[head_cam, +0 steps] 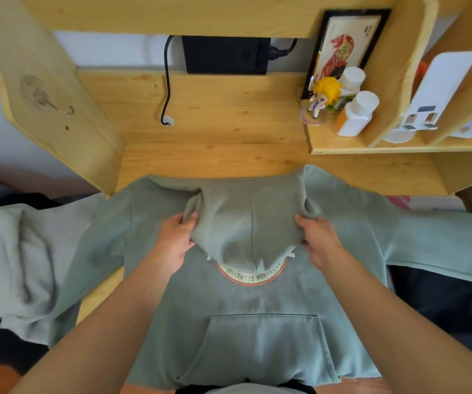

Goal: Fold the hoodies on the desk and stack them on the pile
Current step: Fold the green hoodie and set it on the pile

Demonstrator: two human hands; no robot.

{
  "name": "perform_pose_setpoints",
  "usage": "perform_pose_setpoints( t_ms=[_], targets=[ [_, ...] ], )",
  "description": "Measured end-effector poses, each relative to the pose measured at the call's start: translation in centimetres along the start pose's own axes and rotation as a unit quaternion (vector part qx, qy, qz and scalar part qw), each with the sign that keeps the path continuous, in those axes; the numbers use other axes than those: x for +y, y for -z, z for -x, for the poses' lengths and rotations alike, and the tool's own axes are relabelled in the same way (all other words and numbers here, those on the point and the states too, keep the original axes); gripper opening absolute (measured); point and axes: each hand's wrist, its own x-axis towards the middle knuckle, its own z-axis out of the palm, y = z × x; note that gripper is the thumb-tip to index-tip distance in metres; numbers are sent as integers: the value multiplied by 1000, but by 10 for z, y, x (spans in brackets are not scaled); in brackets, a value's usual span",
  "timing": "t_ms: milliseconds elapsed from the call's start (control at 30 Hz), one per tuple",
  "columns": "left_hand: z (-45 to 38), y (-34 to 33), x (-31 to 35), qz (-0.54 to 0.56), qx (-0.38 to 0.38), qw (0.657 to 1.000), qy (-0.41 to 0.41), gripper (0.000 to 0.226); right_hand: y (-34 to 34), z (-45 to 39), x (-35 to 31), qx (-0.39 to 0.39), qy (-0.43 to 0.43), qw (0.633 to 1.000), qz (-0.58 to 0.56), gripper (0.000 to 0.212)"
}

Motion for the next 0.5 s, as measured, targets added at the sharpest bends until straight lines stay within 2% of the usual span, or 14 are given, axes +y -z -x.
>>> perform_pose_setpoints(
  t_ms=[67,133,167,233,300,333,367,433,500],
  targets=[
    [-10,12,6,144,-42,989,6,37,4,4,-3,-54,47,991,-111,28],
    [-16,23,9,218,-79,971,54,44,10,6,0,-91,22,983,-159,29],
    [-19,25,8,184,-65,976,91,47,13,4,4,-72,-16,989,-132,29],
    [-20,23,6,18,12,990,136,49,18,-1,14,23,-79,996,-33,27],
    [-29,21,8,-115,118,982,92,54,22,-9,16,146,-47,984,92,21],
    [-30,18,15,-136,123,982,55,57,23,-13,14,177,-14,975,134,24],
    [-28,13,23,-148,97,984,29,61,21,-12,8,170,4,977,129,27],
    [-23,2,35,-191,23,981,19,65,13,-9,-4,102,-7,992,80,29],
    [-27,-9,35,-289,-35,957,-12,54,7,-14,-11,47,-28,993,102,47]
  ],
)
